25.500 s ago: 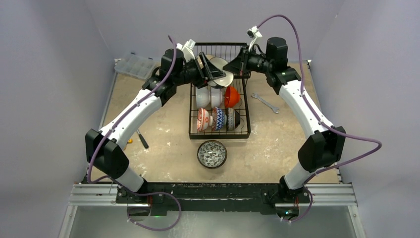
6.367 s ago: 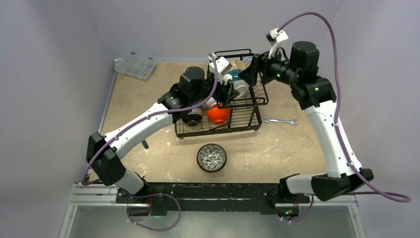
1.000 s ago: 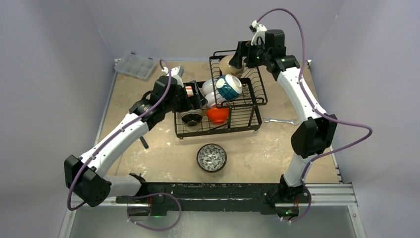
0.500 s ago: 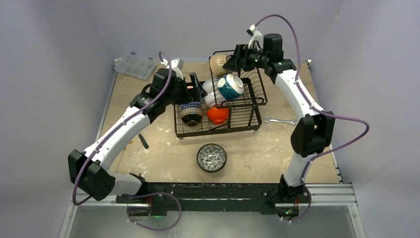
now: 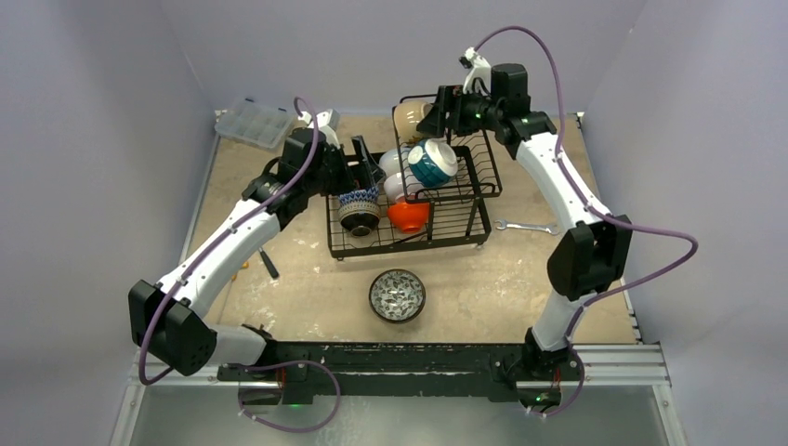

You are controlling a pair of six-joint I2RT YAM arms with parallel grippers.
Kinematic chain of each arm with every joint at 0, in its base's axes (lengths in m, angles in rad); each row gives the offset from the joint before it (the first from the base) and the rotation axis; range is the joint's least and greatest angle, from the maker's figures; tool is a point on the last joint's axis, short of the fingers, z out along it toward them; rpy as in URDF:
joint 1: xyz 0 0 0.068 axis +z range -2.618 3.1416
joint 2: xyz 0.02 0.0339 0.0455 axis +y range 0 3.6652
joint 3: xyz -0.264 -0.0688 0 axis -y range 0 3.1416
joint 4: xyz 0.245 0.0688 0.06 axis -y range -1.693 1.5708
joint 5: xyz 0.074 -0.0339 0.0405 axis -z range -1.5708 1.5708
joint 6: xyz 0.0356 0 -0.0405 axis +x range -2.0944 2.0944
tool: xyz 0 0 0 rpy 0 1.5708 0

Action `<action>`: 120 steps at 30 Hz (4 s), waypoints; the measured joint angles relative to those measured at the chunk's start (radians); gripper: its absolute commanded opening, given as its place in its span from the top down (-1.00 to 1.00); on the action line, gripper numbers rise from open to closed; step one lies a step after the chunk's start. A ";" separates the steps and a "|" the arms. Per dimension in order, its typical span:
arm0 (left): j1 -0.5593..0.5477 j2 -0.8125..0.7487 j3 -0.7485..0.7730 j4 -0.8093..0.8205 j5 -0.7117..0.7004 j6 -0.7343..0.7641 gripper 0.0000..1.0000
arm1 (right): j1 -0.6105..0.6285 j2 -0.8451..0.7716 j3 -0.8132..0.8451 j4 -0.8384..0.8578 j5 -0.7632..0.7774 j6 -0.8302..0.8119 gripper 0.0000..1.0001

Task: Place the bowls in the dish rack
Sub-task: Adjust the bowl in the dish rack.

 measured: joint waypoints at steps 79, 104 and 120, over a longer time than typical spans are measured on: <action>0.245 0.094 -0.502 0.120 -0.012 0.077 0.18 | 0.022 -0.382 -0.394 0.045 -0.042 -0.021 -0.91; 0.420 0.213 -0.346 0.106 0.026 0.161 -0.67 | 0.075 -0.287 -0.385 0.179 -0.158 0.106 -0.91; 0.426 -0.147 -0.359 -0.084 0.040 0.129 -0.85 | 0.089 -0.340 -0.391 0.086 -0.068 0.057 -0.87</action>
